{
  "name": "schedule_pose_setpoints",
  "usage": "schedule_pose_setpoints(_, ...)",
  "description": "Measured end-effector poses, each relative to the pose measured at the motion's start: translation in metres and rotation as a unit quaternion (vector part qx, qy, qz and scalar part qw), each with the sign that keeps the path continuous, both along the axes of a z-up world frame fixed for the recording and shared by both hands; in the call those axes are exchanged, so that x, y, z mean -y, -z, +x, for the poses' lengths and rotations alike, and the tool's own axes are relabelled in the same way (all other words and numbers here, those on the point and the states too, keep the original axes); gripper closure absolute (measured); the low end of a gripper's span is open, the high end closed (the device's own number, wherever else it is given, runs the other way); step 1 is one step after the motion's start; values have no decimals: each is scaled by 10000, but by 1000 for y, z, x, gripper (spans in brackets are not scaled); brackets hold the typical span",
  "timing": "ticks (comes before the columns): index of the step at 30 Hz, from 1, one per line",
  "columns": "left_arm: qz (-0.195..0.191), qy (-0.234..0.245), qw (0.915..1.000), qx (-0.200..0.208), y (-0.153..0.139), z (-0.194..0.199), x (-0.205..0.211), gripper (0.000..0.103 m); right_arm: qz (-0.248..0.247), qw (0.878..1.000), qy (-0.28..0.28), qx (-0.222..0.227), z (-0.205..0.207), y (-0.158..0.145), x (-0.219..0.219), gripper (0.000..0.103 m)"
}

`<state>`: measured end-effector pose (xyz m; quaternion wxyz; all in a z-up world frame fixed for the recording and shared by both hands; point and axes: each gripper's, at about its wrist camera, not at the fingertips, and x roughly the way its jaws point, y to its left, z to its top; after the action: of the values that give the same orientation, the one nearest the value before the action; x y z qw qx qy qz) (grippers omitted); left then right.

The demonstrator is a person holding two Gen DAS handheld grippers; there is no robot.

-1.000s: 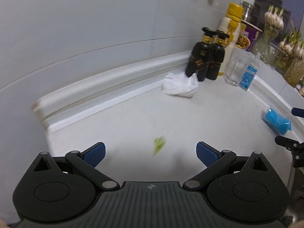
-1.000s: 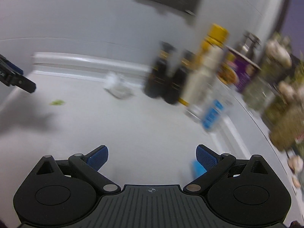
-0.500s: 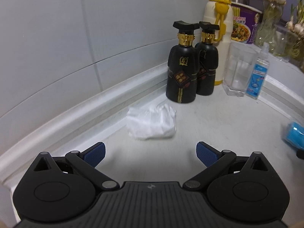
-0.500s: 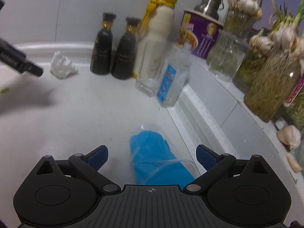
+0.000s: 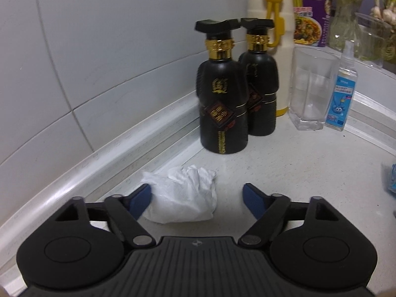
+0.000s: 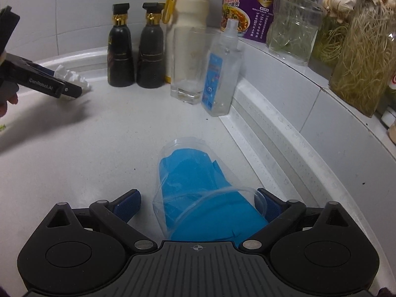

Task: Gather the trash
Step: 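Grasp the blue glove in clear bag with the right gripper while the left gripper grasps the white tissue, then carry the blue glove bag and white tissue with both grippers over the bin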

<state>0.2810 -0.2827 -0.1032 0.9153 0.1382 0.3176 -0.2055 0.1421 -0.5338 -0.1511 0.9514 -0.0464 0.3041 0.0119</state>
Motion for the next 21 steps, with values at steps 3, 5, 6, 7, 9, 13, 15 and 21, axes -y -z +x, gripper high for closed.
schedule_pose_setpoints(3, 60, 44, 10000, 16, -1, 0, 0, 54, 94, 9999, 53, 68, -2, -1, -3, 14)
schedule_pose_setpoints(5, 73, 33, 10000, -21, -1, 3, -1, 69, 180, 9997, 117, 121, -3, -4, -4, 22)
schedule_pose_setpoints(6, 62, 35, 10000, -51, -1, 5, -2, 76, 231, 9995, 147, 141, -3, -5, -4, 21)
schedule_pose_setpoints(7, 28, 27, 10000, -79, -2, 6, -3, 78, 271, 9993, 170, 169, -3, -6, -5, 21)
schedule_pose_setpoints(9, -64, 2, 9999, -133, -4, 7, -8, 85, 320, 9991, 174, 215, -4, -8, -7, 22)
schedule_pose_setpoints(13, -162, -12, 9997, -194, -8, 7, -16, 89, 260, 9990, 192, 292, -6, -14, -16, 22)
schedule_pose_setpoints(15, -195, 4, 9996, -206, -10, 6, -19, 90, 252, 9990, 186, 330, -6, -17, -19, 22)
schedule_pose_setpoints(21, -292, 74, 9993, -224, -15, 1, -28, 93, 236, 9988, 111, 411, -7, -25, -31, 22)
